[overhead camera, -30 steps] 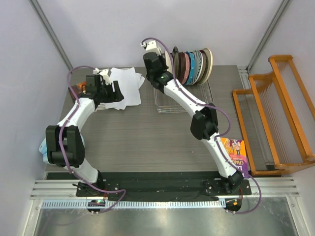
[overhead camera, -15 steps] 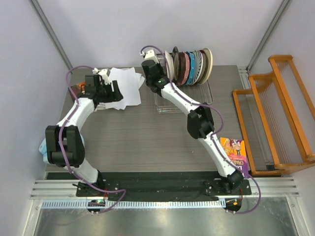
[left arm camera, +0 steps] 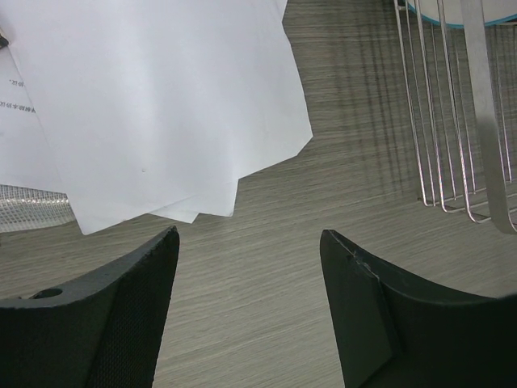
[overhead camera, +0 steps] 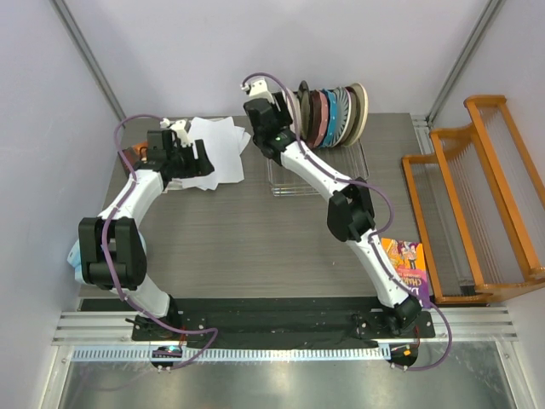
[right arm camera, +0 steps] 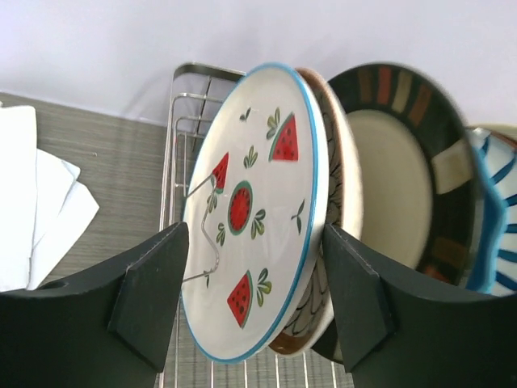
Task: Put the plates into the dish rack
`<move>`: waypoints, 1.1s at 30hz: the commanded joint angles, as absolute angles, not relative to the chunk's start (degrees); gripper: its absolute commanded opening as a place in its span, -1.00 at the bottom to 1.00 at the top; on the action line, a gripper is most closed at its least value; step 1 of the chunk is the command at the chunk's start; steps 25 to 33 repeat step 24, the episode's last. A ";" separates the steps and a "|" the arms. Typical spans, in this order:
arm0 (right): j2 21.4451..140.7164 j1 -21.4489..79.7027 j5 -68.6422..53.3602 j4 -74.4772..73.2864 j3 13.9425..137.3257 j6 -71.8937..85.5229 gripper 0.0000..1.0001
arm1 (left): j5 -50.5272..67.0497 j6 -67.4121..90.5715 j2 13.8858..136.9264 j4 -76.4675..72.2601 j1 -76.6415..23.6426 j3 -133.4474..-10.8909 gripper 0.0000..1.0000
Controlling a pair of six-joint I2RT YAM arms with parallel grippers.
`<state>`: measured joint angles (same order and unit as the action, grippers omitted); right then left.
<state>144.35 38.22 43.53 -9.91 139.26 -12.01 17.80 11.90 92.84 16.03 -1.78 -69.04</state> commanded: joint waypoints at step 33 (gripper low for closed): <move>106.88 38.94 58.18 -13.01 98.87 -18.99 0.99 | 20.92 2.03 90.09 12.66 -4.04 -76.20 0.99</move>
